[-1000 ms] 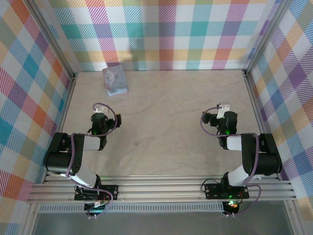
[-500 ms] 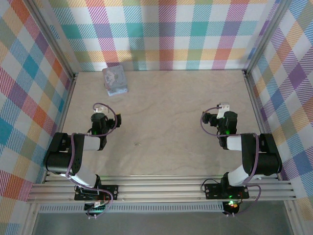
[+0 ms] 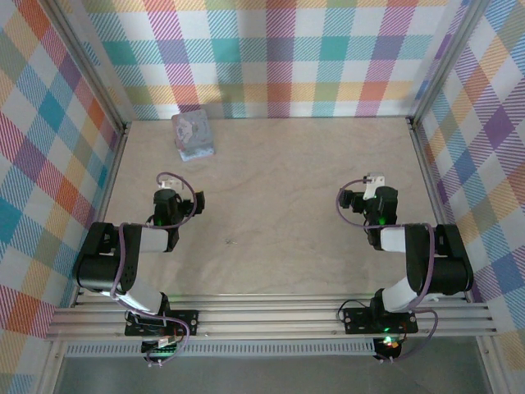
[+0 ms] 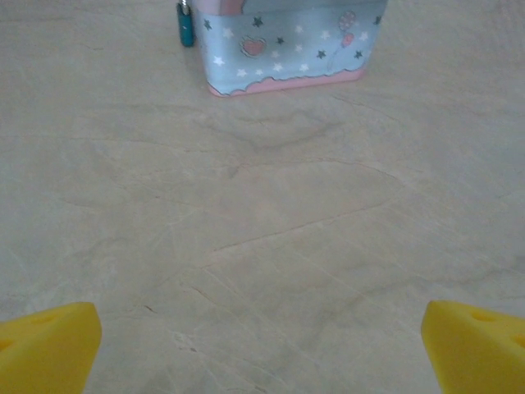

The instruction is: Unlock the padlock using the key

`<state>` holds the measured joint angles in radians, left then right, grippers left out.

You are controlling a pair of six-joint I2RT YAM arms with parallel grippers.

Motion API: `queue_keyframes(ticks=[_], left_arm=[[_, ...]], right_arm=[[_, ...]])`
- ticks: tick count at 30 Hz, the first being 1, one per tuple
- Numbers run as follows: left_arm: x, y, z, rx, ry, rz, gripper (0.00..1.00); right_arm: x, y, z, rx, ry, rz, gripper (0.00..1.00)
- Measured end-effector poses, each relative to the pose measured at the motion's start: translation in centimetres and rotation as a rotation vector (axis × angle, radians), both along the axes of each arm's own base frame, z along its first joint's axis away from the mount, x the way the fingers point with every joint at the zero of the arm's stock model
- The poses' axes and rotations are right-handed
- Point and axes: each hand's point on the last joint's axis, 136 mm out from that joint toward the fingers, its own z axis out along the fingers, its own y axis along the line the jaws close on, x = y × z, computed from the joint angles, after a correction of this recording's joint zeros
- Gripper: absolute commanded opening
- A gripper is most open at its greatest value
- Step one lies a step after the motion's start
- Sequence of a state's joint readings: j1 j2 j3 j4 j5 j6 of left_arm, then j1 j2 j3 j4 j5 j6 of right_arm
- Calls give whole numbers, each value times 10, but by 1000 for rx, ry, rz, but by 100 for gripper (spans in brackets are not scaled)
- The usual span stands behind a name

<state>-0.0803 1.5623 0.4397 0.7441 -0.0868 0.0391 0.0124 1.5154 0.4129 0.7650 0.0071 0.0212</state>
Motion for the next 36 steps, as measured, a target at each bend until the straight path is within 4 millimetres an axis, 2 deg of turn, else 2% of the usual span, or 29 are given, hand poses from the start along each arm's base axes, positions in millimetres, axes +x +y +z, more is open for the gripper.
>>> queue_keyframes(ticks=[4,9,12,16,19,22,27,31,36], left_arm=[[9,-2,4,1,61,-7,100],[35,-5,43,-21,64,-1,100],[53,0,71,-62,91,46,100],[98,11,116,-117,130,116,100],[127,15,129,-157,175,143,100],[144,20,119,-211,253,171,95],[167,42,82,-274,405,250,88],[180,47,53,-327,494,264,77],[186,39,25,-416,572,224,61]], right_arm=[[4,0,12,-1,13,1,100],[9,-1,47,18,-2,-13,100],[15,0,74,63,10,-29,100],[26,9,108,125,55,-3,100],[35,14,131,187,99,0,100],[38,20,135,252,151,7,100],[23,30,110,368,291,-6,98],[10,40,94,420,372,-9,89],[-5,60,79,441,452,7,76]])
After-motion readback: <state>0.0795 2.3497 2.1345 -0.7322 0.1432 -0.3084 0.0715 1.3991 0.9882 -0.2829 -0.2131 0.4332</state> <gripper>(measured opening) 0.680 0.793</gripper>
